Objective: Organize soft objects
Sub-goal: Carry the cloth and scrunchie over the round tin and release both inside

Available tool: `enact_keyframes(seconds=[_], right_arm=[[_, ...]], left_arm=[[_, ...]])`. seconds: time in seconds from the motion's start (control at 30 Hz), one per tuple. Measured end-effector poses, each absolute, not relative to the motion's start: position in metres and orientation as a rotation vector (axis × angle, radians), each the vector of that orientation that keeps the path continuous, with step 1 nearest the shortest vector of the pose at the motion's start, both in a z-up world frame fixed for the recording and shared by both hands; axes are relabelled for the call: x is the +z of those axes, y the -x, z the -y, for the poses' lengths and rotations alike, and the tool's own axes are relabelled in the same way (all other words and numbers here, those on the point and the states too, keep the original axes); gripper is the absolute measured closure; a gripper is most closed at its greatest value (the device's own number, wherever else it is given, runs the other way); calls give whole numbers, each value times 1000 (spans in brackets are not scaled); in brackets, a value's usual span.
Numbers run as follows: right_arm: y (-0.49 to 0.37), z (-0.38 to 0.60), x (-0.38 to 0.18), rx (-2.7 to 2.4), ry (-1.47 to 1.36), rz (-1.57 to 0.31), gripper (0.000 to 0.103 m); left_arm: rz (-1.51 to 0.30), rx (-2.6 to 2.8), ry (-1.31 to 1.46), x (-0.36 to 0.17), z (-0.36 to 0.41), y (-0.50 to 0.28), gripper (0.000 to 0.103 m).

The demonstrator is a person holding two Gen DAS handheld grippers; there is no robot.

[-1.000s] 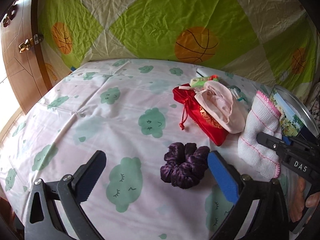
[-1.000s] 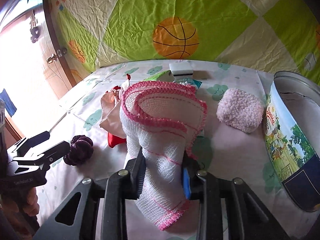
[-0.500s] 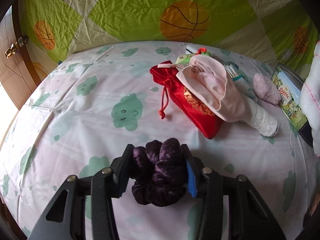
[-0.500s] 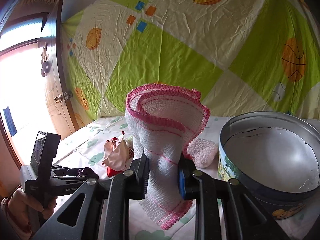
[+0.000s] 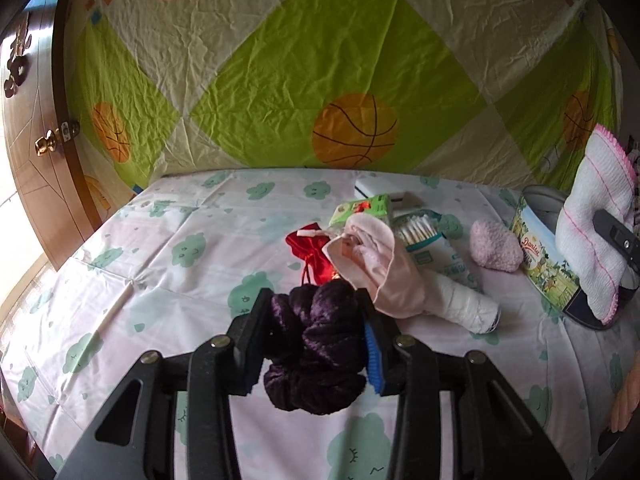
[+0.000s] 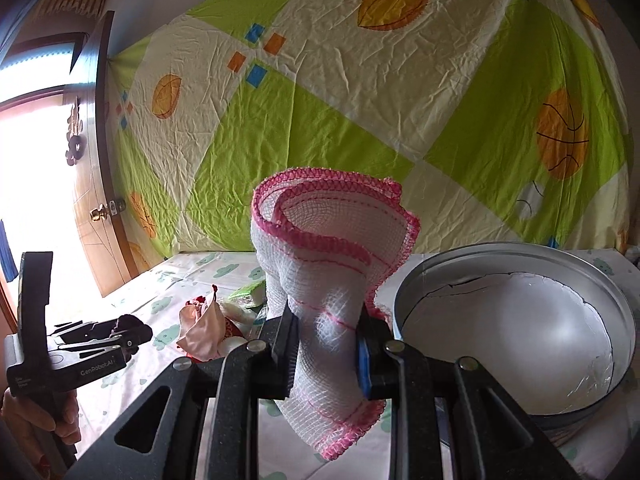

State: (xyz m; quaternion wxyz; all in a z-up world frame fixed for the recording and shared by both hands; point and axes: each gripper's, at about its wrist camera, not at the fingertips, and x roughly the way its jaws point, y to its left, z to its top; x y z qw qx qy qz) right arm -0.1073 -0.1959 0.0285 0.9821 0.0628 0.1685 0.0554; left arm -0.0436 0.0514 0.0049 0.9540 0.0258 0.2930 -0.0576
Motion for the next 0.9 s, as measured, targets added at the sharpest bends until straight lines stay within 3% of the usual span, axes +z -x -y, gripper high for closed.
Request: enact_keyframes(seconds=[0.2, 0.9], right_arm=[[103, 235, 31, 30, -127, -336, 78], [90, 377, 17, -289, -222, -411, 78]], left_arm=[[-498, -177, -48, 29, -15, 49, 63], [-453, -369, -92, 40, 171, 32, 63]])
